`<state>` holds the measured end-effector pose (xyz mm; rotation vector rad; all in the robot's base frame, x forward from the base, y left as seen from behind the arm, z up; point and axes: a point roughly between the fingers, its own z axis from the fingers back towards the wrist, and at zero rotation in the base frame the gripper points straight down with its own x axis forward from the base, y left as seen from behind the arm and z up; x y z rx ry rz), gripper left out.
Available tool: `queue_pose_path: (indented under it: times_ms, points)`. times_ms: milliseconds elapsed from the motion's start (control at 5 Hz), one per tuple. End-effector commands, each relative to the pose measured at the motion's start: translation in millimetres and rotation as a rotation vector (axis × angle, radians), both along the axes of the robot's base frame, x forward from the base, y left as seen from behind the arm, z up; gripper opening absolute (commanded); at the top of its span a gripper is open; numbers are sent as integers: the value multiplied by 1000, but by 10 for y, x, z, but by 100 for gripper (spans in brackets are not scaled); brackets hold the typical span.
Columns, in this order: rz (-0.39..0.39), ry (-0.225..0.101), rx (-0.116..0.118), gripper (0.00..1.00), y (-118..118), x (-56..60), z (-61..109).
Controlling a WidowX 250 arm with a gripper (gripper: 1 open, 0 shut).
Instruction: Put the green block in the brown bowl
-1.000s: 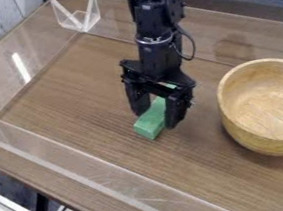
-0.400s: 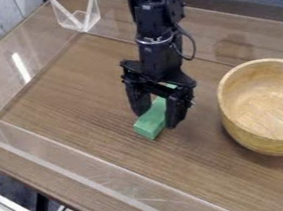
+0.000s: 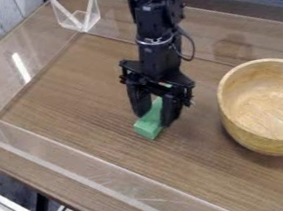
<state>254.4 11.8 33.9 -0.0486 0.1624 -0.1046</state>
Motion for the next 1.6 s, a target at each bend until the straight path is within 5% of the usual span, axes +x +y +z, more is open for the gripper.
queue_pose_path:
  times_ms: [0, 600, 1000, 1200, 1400]
  points:
    - [5, -31, -2, 0, 10, 65, 49]
    - [2, -110, -31, 0, -143, 237, 468]
    - [-57, -150, -45, 0, -623, 579, 692]
    - [-58, -148, -36, 100, -476, 499, 600]
    - [-50, -144, -32, 100, -359, 439, 531]
